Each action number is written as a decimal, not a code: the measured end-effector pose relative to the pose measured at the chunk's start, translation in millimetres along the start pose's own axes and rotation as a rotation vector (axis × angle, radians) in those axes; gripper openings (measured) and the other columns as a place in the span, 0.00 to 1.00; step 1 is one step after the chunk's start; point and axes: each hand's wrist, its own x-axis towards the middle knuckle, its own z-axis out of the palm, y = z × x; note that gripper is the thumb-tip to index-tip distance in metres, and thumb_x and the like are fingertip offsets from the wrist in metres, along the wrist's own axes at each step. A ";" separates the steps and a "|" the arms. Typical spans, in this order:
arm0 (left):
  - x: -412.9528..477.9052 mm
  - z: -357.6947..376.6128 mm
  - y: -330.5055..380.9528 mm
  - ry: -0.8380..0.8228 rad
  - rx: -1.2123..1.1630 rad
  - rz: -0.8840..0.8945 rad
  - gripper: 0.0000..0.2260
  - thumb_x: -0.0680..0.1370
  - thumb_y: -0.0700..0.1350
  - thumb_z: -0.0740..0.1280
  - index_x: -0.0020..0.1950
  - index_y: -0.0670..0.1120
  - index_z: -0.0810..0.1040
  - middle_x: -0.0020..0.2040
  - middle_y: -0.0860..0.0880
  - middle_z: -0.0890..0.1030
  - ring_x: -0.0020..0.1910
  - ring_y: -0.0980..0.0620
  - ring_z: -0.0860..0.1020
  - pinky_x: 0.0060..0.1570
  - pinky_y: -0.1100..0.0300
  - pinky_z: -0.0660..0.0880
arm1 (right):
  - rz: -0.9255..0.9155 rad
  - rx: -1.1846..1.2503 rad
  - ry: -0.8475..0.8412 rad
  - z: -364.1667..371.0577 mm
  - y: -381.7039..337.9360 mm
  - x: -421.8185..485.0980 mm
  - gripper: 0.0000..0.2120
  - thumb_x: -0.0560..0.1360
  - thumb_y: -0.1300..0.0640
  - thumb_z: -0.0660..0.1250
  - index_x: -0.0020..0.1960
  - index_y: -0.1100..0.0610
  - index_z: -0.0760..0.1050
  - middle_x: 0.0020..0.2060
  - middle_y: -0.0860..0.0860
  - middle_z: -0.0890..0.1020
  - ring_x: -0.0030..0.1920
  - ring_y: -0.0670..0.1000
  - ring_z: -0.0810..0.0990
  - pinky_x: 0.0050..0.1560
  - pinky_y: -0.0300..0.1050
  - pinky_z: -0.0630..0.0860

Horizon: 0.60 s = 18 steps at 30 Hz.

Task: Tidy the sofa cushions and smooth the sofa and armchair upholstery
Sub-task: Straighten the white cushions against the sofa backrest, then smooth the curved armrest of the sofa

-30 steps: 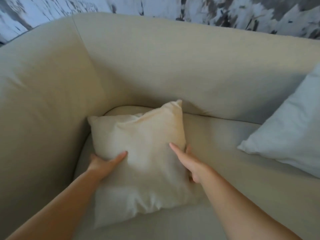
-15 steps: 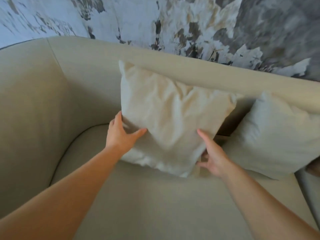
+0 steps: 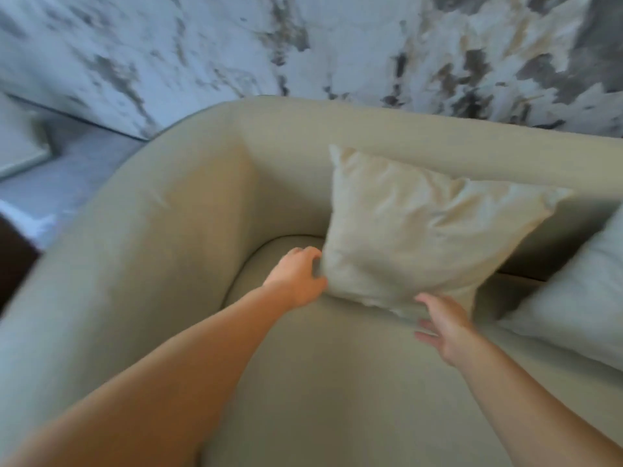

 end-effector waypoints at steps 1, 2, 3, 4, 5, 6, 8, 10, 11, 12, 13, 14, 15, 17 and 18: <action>-13.8 -12.1 -13.2 -0.004 0.037 -0.014 0.23 0.76 0.49 0.68 0.70 0.47 0.70 0.67 0.44 0.72 0.66 0.43 0.72 0.63 0.56 0.68 | 0.031 -0.011 -0.068 22.5 8.2 -15.5 0.21 0.79 0.56 0.67 0.70 0.55 0.69 0.70 0.57 0.73 0.67 0.62 0.74 0.58 0.60 0.76; -25.7 -25.9 -27.9 0.007 0.090 -0.019 0.22 0.76 0.49 0.67 0.69 0.48 0.71 0.67 0.45 0.72 0.65 0.43 0.72 0.63 0.54 0.70 | 0.056 -0.008 -0.148 46.6 15.8 -31.6 0.23 0.79 0.56 0.67 0.73 0.55 0.67 0.72 0.56 0.72 0.68 0.62 0.74 0.58 0.60 0.76; -35.6 -42.7 -44.0 0.041 0.171 -0.002 0.21 0.75 0.50 0.67 0.68 0.49 0.71 0.66 0.45 0.72 0.64 0.42 0.72 0.62 0.51 0.71 | 0.079 0.008 -0.224 71.2 22.9 -47.7 0.26 0.80 0.57 0.66 0.76 0.54 0.64 0.73 0.55 0.70 0.68 0.62 0.73 0.58 0.60 0.75; -43.4 -62.3 -61.0 0.089 0.302 0.043 0.20 0.75 0.50 0.66 0.66 0.49 0.72 0.65 0.45 0.73 0.63 0.41 0.72 0.60 0.49 0.72 | 0.105 0.027 -0.284 95.3 28.9 -65.1 0.29 0.80 0.57 0.66 0.78 0.53 0.60 0.75 0.55 0.69 0.69 0.63 0.73 0.57 0.60 0.75; -49.6 -82.4 -79.6 0.147 0.456 0.100 0.19 0.74 0.50 0.66 0.64 0.49 0.73 0.64 0.45 0.74 0.62 0.40 0.71 0.58 0.48 0.72 | 0.134 0.035 -0.328 117.8 34.6 -81.9 0.31 0.80 0.58 0.66 0.79 0.52 0.58 0.76 0.56 0.68 0.69 0.64 0.73 0.57 0.61 0.75; -54.2 -102.7 -99.5 0.202 0.591 0.149 0.18 0.73 0.50 0.65 0.63 0.49 0.73 0.64 0.45 0.74 0.62 0.39 0.70 0.58 0.48 0.71 | 0.162 0.030 -0.369 139.6 41.0 -96.9 0.32 0.80 0.57 0.67 0.79 0.51 0.56 0.76 0.56 0.68 0.69 0.64 0.73 0.57 0.62 0.75; -50.8 -140.8 -139.7 0.259 0.776 0.188 0.22 0.72 0.52 0.66 0.66 0.50 0.71 0.68 0.43 0.70 0.67 0.38 0.65 0.63 0.45 0.65 | 0.200 0.040 -0.405 179.2 52.2 -119.3 0.34 0.79 0.55 0.68 0.80 0.51 0.56 0.75 0.57 0.69 0.67 0.64 0.74 0.56 0.63 0.76; -45.6 -165.4 -177.9 0.269 0.804 0.101 0.28 0.72 0.58 0.66 0.71 0.53 0.65 0.74 0.42 0.62 0.72 0.34 0.58 0.70 0.38 0.56 | 0.223 0.069 -0.353 211.3 65.3 -138.0 0.35 0.79 0.53 0.69 0.80 0.50 0.55 0.74 0.56 0.69 0.62 0.63 0.76 0.52 0.62 0.77; -45.0 -172.5 -194.3 0.273 0.753 0.048 0.31 0.72 0.62 0.65 0.72 0.55 0.62 0.75 0.42 0.59 0.73 0.32 0.56 0.70 0.35 0.53 | 0.224 0.092 -0.313 227.0 73.3 -145.9 0.36 0.78 0.52 0.69 0.80 0.50 0.55 0.73 0.56 0.70 0.61 0.62 0.77 0.51 0.61 0.78; -47.9 -174.5 -208.0 0.280 0.668 0.006 0.33 0.71 0.67 0.64 0.73 0.58 0.59 0.76 0.43 0.57 0.73 0.31 0.55 0.69 0.33 0.53 | 0.226 0.102 -0.265 241.0 80.6 -155.7 0.35 0.78 0.51 0.69 0.80 0.49 0.56 0.72 0.55 0.72 0.60 0.60 0.78 0.51 0.60 0.77; -54.3 -172.7 -219.2 0.284 0.566 -0.025 0.35 0.70 0.69 0.62 0.73 0.60 0.56 0.77 0.44 0.55 0.72 0.30 0.54 0.68 0.32 0.54 | 0.234 0.096 -0.227 252.9 88.7 -167.9 0.34 0.78 0.50 0.69 0.79 0.49 0.58 0.69 0.54 0.74 0.58 0.59 0.79 0.51 0.59 0.77; -62.3 -167.7 -228.8 0.282 0.484 -0.042 0.36 0.70 0.71 0.60 0.74 0.62 0.53 0.78 0.46 0.53 0.73 0.29 0.53 0.69 0.31 0.54 | 0.248 0.059 -0.182 264.1 100.7 -180.0 0.33 0.78 0.48 0.68 0.78 0.49 0.59 0.67 0.54 0.75 0.57 0.58 0.79 0.51 0.58 0.77; -71.5 -161.8 -237.1 0.282 0.438 -0.051 0.37 0.70 0.73 0.57 0.75 0.63 0.49 0.79 0.48 0.49 0.74 0.29 0.50 0.69 0.30 0.53 | 0.254 0.015 -0.140 274.7 112.4 -195.7 0.32 0.78 0.47 0.67 0.79 0.48 0.59 0.68 0.53 0.74 0.58 0.58 0.79 0.52 0.58 0.77; -88.0 -154.1 -248.2 0.290 0.413 -0.073 0.37 0.70 0.75 0.51 0.75 0.66 0.43 0.80 0.51 0.44 0.74 0.28 0.47 0.69 0.30 0.51 | 0.278 -0.122 -0.057 294.7 145.9 -219.6 0.34 0.79 0.43 0.65 0.80 0.50 0.57 0.74 0.54 0.69 0.68 0.61 0.74 0.63 0.59 0.72; -94.1 -153.6 -252.4 0.288 0.402 -0.082 0.37 0.69 0.76 0.50 0.75 0.67 0.42 0.80 0.52 0.43 0.74 0.28 0.48 0.68 0.30 0.52 | 0.294 -0.146 -0.034 305.1 165.7 -229.6 0.35 0.78 0.42 0.65 0.80 0.53 0.58 0.77 0.55 0.67 0.71 0.61 0.71 0.68 0.58 0.69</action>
